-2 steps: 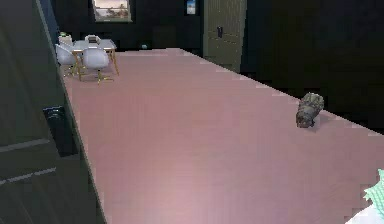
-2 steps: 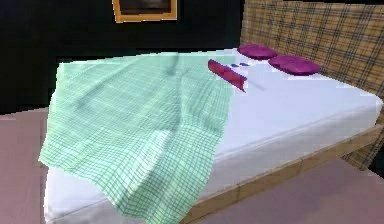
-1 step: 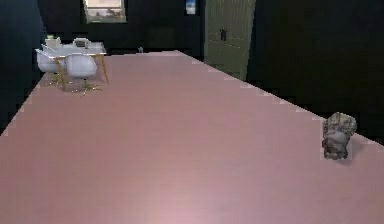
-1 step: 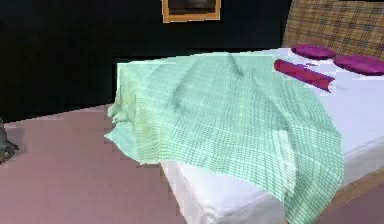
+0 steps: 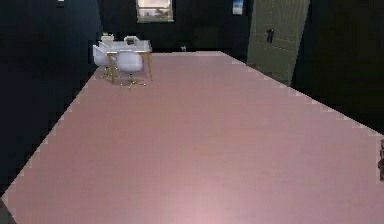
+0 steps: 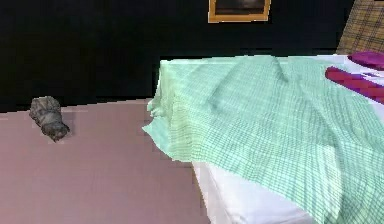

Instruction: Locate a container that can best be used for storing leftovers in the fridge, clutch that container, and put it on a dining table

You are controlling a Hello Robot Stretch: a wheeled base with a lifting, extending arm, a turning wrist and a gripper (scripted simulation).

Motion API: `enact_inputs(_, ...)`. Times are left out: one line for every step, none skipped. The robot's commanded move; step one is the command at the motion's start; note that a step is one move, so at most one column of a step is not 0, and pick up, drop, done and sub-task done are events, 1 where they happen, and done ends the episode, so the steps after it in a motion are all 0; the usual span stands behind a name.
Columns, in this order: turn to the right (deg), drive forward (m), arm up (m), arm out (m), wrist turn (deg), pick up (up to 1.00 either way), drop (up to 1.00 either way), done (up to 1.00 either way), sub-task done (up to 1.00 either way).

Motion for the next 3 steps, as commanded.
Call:
enact_inputs(0.0, 0.15, 0.0, 0.0, 0.0, 0.0, 0.0, 0.0, 0.0)
enact_inputs(-3.0, 0.0, 0.0, 0.0, 0.0, 0.0, 0.0, 0.0, 0.0)
enact_inputs(24.0, 0.0, 0.0, 0.0, 0.0, 0.0, 0.0, 0.0, 0.0)
